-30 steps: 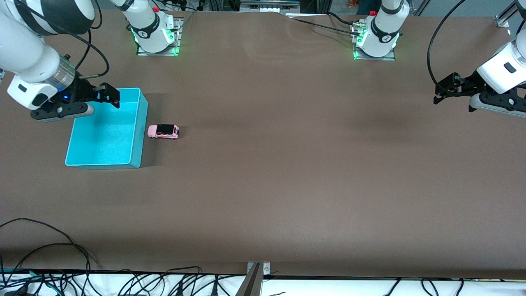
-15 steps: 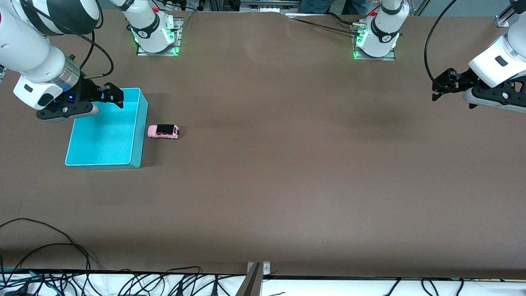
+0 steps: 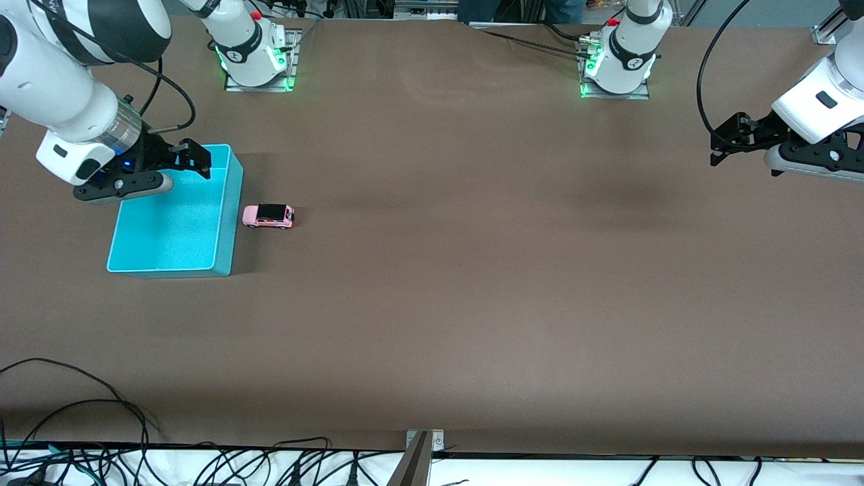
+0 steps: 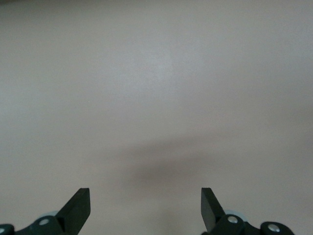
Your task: Wind and store pink jeep toy
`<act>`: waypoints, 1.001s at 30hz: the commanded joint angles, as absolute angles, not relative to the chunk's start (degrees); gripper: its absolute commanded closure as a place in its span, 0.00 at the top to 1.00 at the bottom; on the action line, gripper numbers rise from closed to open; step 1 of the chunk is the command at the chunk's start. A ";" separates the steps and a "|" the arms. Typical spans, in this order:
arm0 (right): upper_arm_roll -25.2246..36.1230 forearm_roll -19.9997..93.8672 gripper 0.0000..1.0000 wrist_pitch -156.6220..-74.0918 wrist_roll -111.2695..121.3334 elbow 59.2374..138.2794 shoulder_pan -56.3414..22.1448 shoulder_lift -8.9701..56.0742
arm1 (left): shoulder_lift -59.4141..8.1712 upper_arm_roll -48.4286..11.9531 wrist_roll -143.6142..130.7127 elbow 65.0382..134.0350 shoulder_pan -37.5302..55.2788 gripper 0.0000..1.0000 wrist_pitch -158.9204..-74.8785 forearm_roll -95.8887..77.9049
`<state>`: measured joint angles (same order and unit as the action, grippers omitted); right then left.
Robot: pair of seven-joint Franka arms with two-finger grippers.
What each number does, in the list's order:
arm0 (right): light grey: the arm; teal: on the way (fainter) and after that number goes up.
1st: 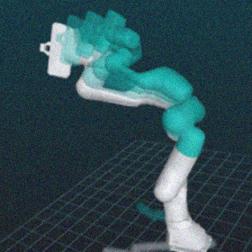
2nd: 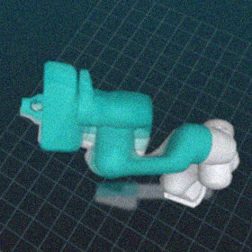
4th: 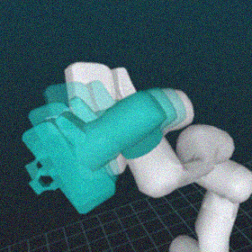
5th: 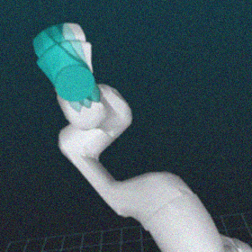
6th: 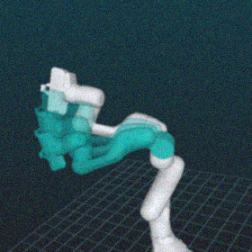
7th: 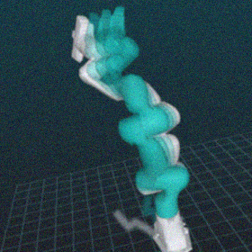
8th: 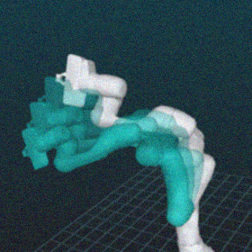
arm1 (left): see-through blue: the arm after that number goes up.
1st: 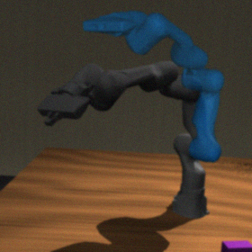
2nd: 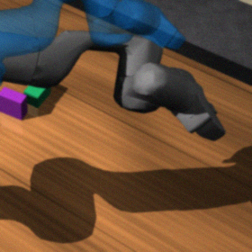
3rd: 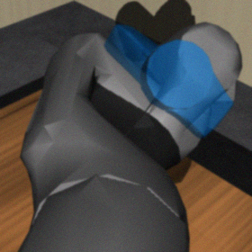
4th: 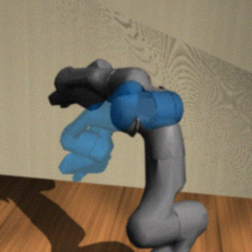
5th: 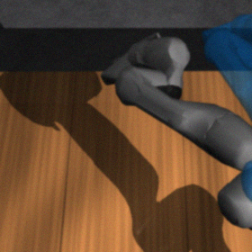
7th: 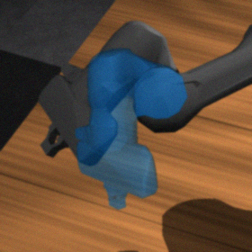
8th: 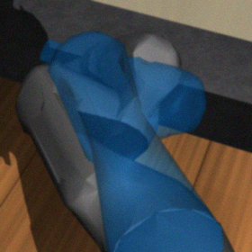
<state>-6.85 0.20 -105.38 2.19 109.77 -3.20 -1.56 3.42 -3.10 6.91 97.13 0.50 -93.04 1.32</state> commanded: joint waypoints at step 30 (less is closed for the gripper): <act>-12.04 1.32 1.00 -121.19 -5.53 128.05 -3.60 -2.64 | 2.81 -3.87 5.89 95.10 1.05 1.00 -91.67 1.58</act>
<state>-11.37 0.22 -116.63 -1.30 123.22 -3.51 -1.23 3.39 -3.79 6.85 96.79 0.78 -93.03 1.32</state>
